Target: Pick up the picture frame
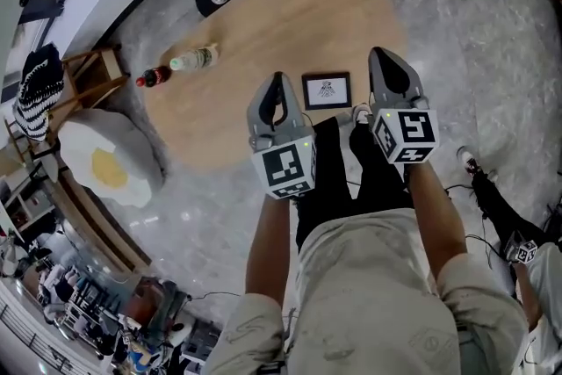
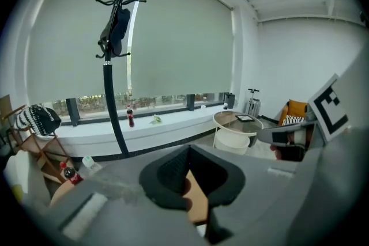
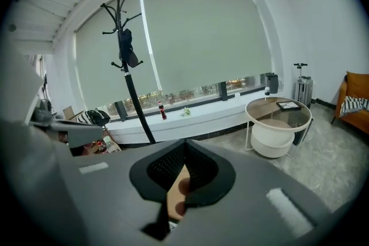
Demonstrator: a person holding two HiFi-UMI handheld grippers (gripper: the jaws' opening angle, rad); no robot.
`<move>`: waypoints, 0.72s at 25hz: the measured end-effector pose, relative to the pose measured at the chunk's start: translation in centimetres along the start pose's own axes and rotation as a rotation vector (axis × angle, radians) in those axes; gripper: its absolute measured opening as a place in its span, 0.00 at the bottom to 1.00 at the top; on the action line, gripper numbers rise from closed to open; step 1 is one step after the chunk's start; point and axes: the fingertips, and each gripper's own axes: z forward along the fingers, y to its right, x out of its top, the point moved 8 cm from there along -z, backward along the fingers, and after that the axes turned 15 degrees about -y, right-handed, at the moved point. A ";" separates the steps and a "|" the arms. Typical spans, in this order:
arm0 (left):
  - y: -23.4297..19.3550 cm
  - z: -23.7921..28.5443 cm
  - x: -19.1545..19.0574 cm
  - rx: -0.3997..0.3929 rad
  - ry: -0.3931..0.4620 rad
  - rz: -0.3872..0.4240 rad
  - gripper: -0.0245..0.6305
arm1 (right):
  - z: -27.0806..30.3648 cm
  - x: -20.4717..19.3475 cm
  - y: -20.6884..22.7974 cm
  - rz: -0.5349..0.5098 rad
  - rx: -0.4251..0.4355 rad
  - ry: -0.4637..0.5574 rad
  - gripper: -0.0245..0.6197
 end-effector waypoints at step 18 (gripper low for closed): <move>0.8 7.1 -12.0 -0.079 -0.248 -0.010 0.04 | 5.8 -12.5 -0.9 0.038 0.005 -0.244 0.04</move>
